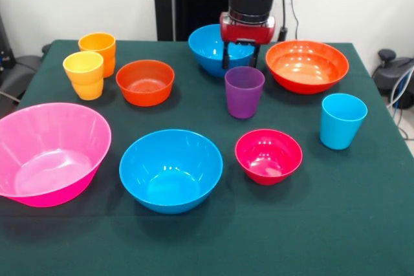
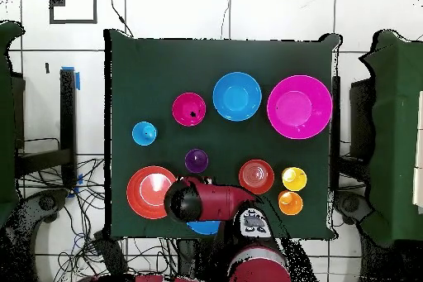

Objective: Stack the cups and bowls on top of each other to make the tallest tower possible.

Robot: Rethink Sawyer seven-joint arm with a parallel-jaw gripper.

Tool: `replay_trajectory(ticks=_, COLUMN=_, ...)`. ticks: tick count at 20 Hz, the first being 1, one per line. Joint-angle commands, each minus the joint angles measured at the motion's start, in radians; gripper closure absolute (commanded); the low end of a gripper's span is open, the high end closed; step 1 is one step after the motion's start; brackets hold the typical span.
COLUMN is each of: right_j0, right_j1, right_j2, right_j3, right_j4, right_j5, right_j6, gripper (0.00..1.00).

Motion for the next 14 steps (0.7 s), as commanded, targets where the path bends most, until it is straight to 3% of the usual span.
replay_trajectory(ticks=1, right_j0=-0.013, right_j1=-0.04, right_j2=0.13, right_j3=-0.107, right_j4=-0.03, right_j5=0.158, right_j6=-0.003, gripper=0.0)
replay_trajectory(ticks=10, right_j0=0.046, right_j1=-0.038, right_j2=0.103, right_j3=-0.129, right_j4=-0.006, right_j5=0.163, right_j6=0.063, gripper=0.0)
replay_trajectory(ticks=14, right_j0=0.042, right_j1=-0.052, right_j2=0.106, right_j3=-0.116, right_j4=0.0, right_j5=0.188, right_j6=0.063, gripper=0.0)
